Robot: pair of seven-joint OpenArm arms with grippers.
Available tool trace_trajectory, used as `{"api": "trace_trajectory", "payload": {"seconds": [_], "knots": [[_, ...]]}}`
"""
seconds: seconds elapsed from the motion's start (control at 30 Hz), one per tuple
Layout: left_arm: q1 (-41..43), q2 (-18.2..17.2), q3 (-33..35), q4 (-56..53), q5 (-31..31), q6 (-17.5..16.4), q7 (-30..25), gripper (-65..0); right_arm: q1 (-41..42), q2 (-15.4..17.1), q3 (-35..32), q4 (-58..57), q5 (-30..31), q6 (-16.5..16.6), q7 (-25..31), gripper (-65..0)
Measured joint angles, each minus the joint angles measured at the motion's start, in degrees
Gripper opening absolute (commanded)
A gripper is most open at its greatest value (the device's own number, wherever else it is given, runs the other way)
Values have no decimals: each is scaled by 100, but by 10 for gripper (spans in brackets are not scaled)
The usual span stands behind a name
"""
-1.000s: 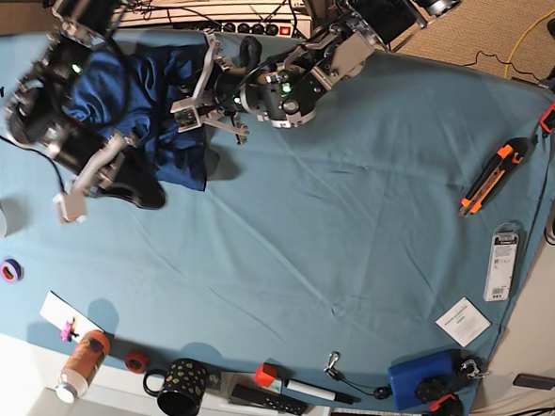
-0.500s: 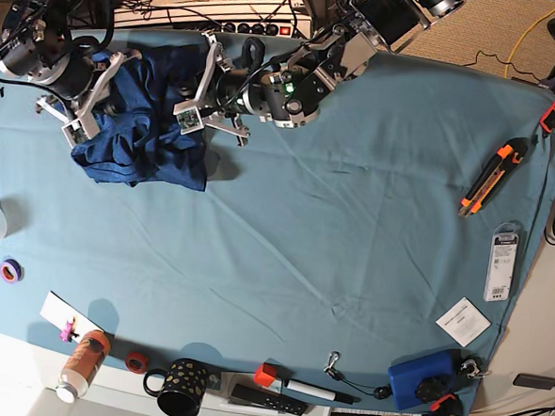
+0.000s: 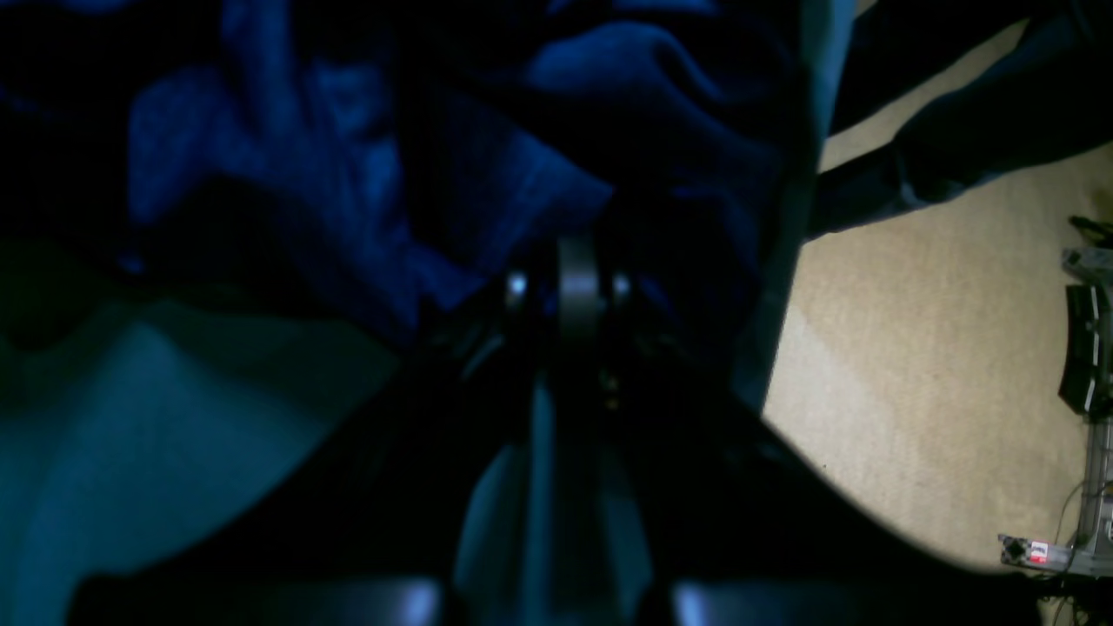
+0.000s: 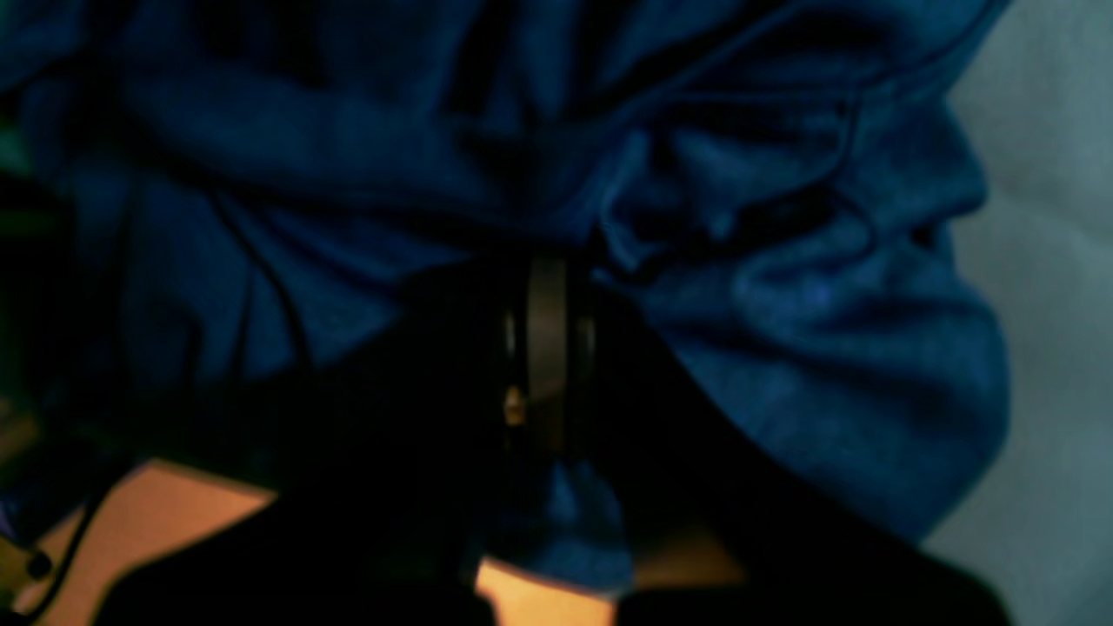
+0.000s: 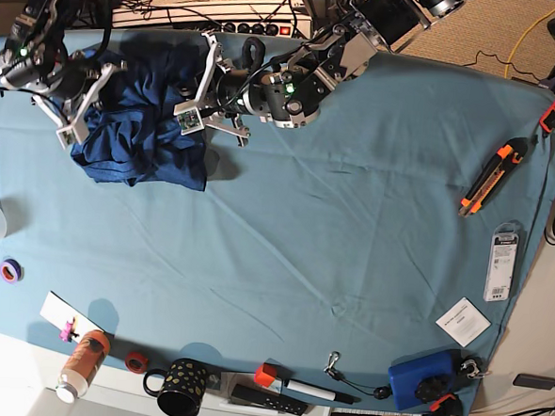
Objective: Layout the t-shirt on the table in an organized manner, then fold the t-shirt properly
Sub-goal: 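Grasp the shirt edge with the right gripper and fold it inward, then release the shirt and pull both grippers back from it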
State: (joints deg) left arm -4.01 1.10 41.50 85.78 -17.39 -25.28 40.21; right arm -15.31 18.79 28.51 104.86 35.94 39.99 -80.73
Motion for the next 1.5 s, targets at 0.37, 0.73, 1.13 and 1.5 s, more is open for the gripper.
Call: {"api": "trace_trajectory", "payload": {"seconds": [0.37,0.73,1.13,1.5], "knots": [[31,0,0,0,0,0,0,-618,693,-9,-566,-367,907,-4,37,-650],[31,0,0,0,0,0,-2,-618,796,-7,-741,-367,1676,-35,-28,-464],[31,0,0,0,0,0,0,-618,787,-9,-741,-367,3250,-35,-28,-464],[31,0,0,0,4,-92,0,-564,610,-7,-573,-367,3191,-28,-46,-463]]}}
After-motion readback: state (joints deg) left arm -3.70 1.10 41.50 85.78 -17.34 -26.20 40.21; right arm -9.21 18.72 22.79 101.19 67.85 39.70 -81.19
